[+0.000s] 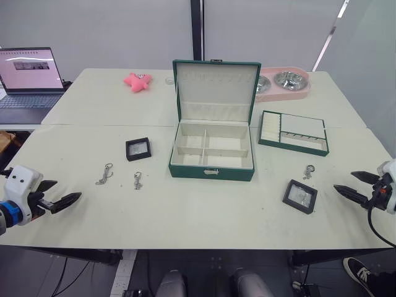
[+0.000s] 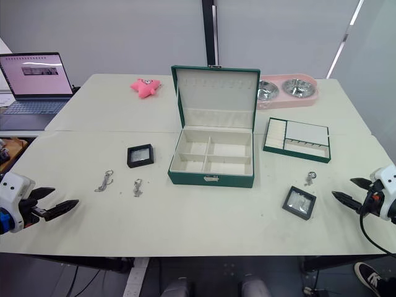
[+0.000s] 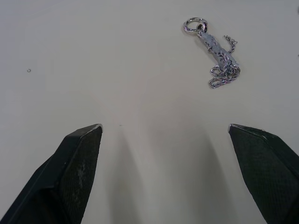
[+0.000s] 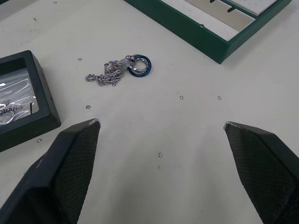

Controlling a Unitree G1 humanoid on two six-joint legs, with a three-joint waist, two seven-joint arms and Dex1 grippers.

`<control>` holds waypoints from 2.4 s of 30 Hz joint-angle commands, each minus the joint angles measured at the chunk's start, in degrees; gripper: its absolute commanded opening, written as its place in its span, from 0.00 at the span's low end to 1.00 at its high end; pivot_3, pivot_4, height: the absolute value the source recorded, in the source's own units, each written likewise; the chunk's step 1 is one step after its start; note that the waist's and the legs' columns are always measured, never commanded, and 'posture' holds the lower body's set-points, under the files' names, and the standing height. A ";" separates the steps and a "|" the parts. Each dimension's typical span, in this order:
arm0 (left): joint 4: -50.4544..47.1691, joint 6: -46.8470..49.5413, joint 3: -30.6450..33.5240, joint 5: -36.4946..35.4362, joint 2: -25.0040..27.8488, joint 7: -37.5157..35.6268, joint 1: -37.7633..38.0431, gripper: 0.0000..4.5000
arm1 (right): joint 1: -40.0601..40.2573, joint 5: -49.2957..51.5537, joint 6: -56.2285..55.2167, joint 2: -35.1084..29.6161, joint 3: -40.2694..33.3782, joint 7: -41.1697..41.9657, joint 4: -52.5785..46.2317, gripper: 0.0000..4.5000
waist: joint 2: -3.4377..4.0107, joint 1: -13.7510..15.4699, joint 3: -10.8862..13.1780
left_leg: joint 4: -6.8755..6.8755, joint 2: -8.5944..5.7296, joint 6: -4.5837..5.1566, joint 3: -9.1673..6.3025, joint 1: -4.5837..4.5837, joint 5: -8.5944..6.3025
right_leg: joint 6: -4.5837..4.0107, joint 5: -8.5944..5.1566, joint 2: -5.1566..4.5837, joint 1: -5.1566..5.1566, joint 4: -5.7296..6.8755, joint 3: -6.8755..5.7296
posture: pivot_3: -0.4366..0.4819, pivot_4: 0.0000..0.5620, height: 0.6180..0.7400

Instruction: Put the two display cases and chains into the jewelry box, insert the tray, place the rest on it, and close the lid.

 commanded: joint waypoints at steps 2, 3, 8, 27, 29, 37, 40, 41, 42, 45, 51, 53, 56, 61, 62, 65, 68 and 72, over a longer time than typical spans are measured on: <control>-1.23 0.51 1.86 -0.48 0.67 1.21 -0.14 0.99 | -0.64 -0.17 -0.73 -0.40 -0.67 0.16 -0.20 1.00 | 0.00 0.00 0.00 | 0.00 0.00 0.00 0.00 0.00 0.00 | 0.00 0.00 0.00 0.00 0.00 0.00 | 0.48 0.27 1.00; -1.31 0.50 1.80 -0.42 0.62 1.37 -0.11 0.99 | -0.55 -0.17 -0.75 -0.46 -0.73 0.19 -0.20 1.00 | 0.00 0.00 0.00 | 0.00 0.00 0.00 0.00 0.00 0.00 | 0.00 0.00 0.00 0.00 0.00 0.00 | 0.48 0.27 1.00; -1.37 -0.65 1.96 -0.26 0.12 2.71 -0.08 0.99 | -0.93 -0.73 -1.08 -0.43 -0.91 0.17 0.65 1.00 | 0.00 0.01 0.00 | 0.00 0.00 0.00 0.00 0.00 0.00 | 0.00 0.00 0.00 0.00 0.00 0.00 | 0.48 0.27 1.00; -2.07 0.06 2.35 -0.70 0.01 3.97 0.79 0.99 | -1.15 -0.84 -1.14 0.33 -0.96 -1.04 0.17 1.00 | 0.00 0.00 0.00 | 0.01 0.00 0.00 0.00 0.00 0.00 | 0.00 0.00 0.00 0.00 0.02 0.00 | 0.48 0.27 1.00; -2.16 0.08 2.35 -0.69 -0.04 4.07 0.90 0.99 | -1.11 -0.83 -1.15 0.33 -0.94 -1.11 0.14 1.00 | 0.00 -0.01 0.00 | 0.01 0.00 0.00 0.00 0.00 0.00 | 0.00 0.00 0.00 0.00 0.02 0.00 | 0.48 0.27 1.00; -3.54 0.29 1.99 -0.98 -1.06 5.85 0.03 0.99 | -0.95 -0.15 -0.96 1.36 -1.34 -1.96 -1.52 1.00 | 0.00 0.00 0.00 | 0.01 0.00 0.00 0.00 0.00 0.00 | 0.00 0.00 0.00 0.00 0.02 0.00 | 0.48 0.27 1.00; -7.00 3.09 1.79 -2.31 -2.18 6.32 -1.22 0.99 | -1.61 2.30 1.46 3.52 -2.73 -3.97 -6.48 1.00 | 0.00 0.01 0.00 | 0.02 0.01 0.00 -0.02 0.00 0.00 | 0.00 0.00 0.00 0.01 0.05 -0.01 | 0.48 0.27 1.00; -8.31 4.03 1.83 -2.65 -2.77 6.72 -1.67 0.99 | -1.78 3.09 2.41 4.10 -3.03 -4.32 -7.69 1.00 | 0.00 0.01 0.00 | 0.03 0.01 0.00 -0.03 -0.01 0.00 | 0.00 0.00 0.00 0.01 0.07 -0.01 | 0.48 0.27 1.00; -10.28 5.53 1.62 -3.33 -3.74 7.39 -2.58 0.99 | -2.12 4.16 3.76 5.00 -3.09 -5.04 -9.67 1.00 | 0.00 0.01 0.00 | 0.04 0.01 0.00 -0.03 -0.01 0.00 | 0.00 0.00 0.00 0.01 0.08 -0.01 | 0.48 0.27 1.00; -16.08 9.02 0.50 -4.62 -6.49 9.99 -5.32 0.99 | -3.27 6.82 7.47 7.83 -2.59 -7.98 -16.44 1.00 | 0.00 0.12 0.00 | 0.06 0.00 0.00 -0.05 -0.02 0.00 | 0.00 0.00 -0.01 0.02 0.09 -0.02 | 0.48 0.27 1.00; -24.38 13.34 -5.90 -2.45 -12.95 16.60 -12.60 0.87 | -8.60 5.29 12.29 15.66 2.55 -18.48 -25.74 0.96 | -0.01 0.10 -0.01 | 0.11 0.00 -0.01 -0.09 -0.03 0.01 | 0.00 0.01 0.00 0.02 0.16 -0.03 | 0.48 0.27 1.00; -25.14 14.33 -9.25 -1.04 -15.43 17.82 -14.65 0.74 | -10.37 3.11 13.12 17.83 5.29 -21.10 -25.78 0.86 | -0.02 0.14 -0.02 | 0.15 -0.02 -0.01 -0.09 -0.03 0.01 | 0.00 0.01 0.00 0.02 0.23 -0.03 | 0.48 0.27 1.00; -25.28 14.86 -13.37 0.65 -18.87 18.99 -17.57 0.53 | -12.82 0.74 14.35 20.27 9.45 -23.50 -25.79 0.63 | -0.02 0.13 -0.02 | 0.14 -0.03 -0.01 -0.07 -0.08 0.01 | 0.00 0.01 0.00 -0.04 0.22 -0.02 | 0.48 0.27 1.00; -25.77 15.28 -19.24 3.65 -22.48 19.48 -20.04 0.17 | -14.59 -3.12 15.25 21.45 15.00 -24.25 -25.62 0.33 | -0.02 0.11 -0.02 | 0.15 -0.03 -0.02 -0.07 -0.12 0.01 | 0.00 0.01 -0.01 -0.11 0.23 -0.01 | 0.48 0.27 1.00; -25.55 15.20 -19.70 3.90 -22.97 19.50 -20.26 0.11 | -14.74 -3.35 15.35 21.68 15.62 -24.12 -25.69 0.28 | -0.02 0.09 -0.02 | 0.16 -0.03 -0.02 -0.07 -0.12 0.01 | 0.00 0.01 0.00 -0.10 0.23 -0.02 | 0.48 0.27 1.00; -25.41 15.11 -20.88 4.45 -24.25 19.25 -20.52 0.00 | -14.64 -3.86 15.86 22.64 17.61 -23.65 -26.52 0.13 | -0.02 0.06 -0.02 | 0.16 -0.02 -0.01 -0.08 -0.11 0.01 | 0.00 0.01 0.01 -0.10 0.24 -0.02 | 0.48 0.27 1.00; -25.96 15.60 -21.66 4.73 -25.12 18.99 -20.50 0.00 | -14.35 -3.69 16.75 23.88 18.99 -23.56 -28.12 0.01 | -0.02 0.05 -0.02 | 0.16 -0.02 -0.01 -0.07 -0.10 0.01 | 0.00 0.01 0.01 -0.10 0.24 -0.01 | 0.48 0.27 1.00; -26.47 16.05 -22.13 4.86 -25.64 18.18 -19.72 0.00 | -14.89 -4.17 17.60 25.99 20.58 -24.64 -28.43 0.01 | -0.02 0.08 -0.02 | 0.16 -0.02 -0.02 -0.09 -0.11 0.01 | 0.00 0.01 0.01 -0.10 0.25 -0.02 | 0.48 0.27 1.00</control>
